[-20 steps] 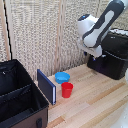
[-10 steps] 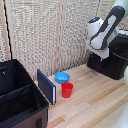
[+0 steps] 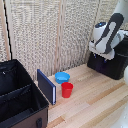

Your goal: Please move the gripper into proximity with the fryer handle. Once close enough, gingerly grasp the handle and gently tug the fryer basket open in your direction.

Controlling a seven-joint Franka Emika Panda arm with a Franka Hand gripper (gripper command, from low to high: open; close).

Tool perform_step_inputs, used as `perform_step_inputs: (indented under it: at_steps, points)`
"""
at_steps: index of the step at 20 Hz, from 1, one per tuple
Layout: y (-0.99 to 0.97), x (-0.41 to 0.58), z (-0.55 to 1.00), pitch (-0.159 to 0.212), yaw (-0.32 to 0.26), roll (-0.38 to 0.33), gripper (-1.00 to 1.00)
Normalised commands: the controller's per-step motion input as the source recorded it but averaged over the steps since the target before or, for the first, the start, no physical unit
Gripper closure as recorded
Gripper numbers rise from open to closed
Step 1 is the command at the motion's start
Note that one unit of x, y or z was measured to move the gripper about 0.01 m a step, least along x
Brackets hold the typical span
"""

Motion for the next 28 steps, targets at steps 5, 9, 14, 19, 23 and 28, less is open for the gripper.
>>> perform_step_inputs:
  at_steps: [5,9,14,19,23,28]
  points:
    - [0.01,0.103,0.00,0.030,0.014,-0.002,1.00]
    - [0.00,0.279,0.18,0.070,0.144,0.043,1.00]
    - [0.09,0.069,0.30,0.154,0.062,0.033,1.00]
    - [0.58,-0.298,0.53,0.013,0.000,0.084,1.00]
    - [0.76,-0.346,0.52,-0.020,-0.001,0.099,1.00]
    - [0.93,-0.274,0.31,-0.072,0.000,0.001,1.00]
